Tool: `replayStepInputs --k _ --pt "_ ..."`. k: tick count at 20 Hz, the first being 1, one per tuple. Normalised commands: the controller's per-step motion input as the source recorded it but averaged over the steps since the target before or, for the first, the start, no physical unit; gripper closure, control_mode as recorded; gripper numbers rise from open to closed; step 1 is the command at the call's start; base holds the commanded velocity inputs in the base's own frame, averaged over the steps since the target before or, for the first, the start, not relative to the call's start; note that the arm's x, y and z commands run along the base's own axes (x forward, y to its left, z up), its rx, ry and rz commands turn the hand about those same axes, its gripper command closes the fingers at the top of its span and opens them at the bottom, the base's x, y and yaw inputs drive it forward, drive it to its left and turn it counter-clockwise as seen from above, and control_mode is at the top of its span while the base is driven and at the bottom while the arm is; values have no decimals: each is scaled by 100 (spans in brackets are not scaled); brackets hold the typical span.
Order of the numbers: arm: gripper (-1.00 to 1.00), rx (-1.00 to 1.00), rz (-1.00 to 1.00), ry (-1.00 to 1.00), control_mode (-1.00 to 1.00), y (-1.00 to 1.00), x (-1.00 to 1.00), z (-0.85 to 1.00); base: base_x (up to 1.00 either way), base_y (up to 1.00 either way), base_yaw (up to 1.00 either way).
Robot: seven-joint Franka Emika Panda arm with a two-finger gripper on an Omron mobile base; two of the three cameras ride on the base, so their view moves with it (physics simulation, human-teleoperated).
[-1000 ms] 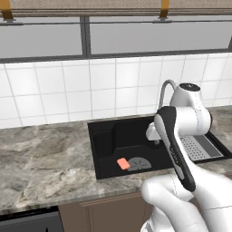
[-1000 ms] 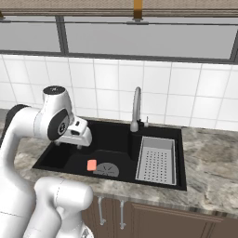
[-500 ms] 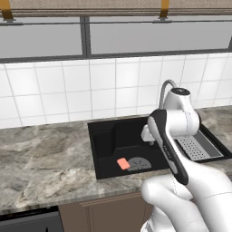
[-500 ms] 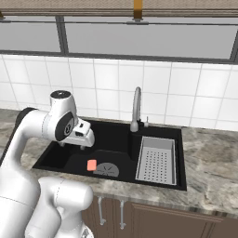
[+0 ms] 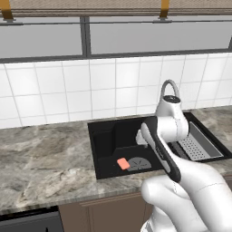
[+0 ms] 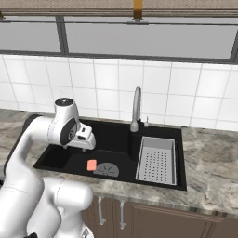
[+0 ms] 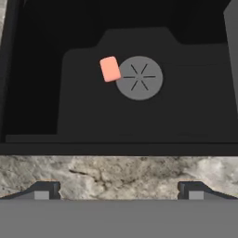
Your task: Pick up the sponge and bar soap from the sink, and place them back in the cabinet, and close the cabinet door.
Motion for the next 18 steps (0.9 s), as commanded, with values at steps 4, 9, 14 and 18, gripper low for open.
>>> replayStepInputs --k 4,9,14,18 --pt "-100 0 0 0 -100 15 41 -31 0 0 0" --pt "-100 0 0 0 -100 15 46 -33 0 0 0" --pt "-100 0 0 0 -100 13 44 -33 0 0 0" --pt "-100 0 1 0 -100 0 37 -29 0 0 0"
